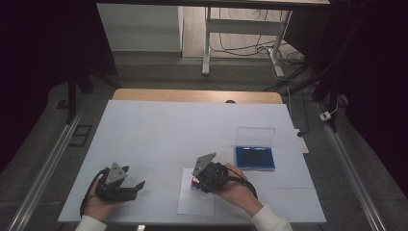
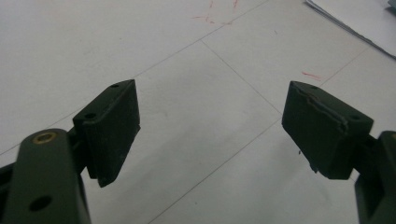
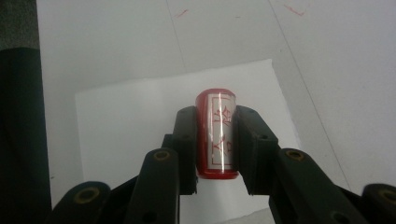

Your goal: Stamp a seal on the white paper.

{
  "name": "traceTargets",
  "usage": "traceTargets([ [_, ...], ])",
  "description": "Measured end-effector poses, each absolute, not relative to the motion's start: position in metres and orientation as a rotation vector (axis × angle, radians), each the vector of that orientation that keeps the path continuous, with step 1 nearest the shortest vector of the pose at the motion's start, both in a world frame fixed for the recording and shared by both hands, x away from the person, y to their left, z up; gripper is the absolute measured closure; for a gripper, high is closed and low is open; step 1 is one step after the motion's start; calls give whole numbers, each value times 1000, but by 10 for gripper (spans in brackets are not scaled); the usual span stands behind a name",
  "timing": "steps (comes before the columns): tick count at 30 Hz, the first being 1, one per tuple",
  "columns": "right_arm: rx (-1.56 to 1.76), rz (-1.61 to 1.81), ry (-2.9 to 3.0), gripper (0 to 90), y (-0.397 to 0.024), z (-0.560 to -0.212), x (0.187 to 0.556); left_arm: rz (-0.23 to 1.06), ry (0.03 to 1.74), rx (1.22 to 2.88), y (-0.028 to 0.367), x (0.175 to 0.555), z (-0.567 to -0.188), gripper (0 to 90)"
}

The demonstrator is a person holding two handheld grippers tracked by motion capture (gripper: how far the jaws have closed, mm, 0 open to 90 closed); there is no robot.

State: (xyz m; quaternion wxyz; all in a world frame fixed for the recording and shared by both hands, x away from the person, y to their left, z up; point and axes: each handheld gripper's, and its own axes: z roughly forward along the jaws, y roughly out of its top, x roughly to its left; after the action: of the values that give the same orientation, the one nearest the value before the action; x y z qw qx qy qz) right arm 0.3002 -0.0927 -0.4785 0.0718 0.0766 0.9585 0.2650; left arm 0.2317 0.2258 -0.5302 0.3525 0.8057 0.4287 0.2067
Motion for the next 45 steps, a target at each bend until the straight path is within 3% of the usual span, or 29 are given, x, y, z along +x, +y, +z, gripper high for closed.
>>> traceTargets([
  [45, 249, 750, 2920, 706, -90, -488, 305, 536, 1122, 2079, 228, 232, -530, 195],
])
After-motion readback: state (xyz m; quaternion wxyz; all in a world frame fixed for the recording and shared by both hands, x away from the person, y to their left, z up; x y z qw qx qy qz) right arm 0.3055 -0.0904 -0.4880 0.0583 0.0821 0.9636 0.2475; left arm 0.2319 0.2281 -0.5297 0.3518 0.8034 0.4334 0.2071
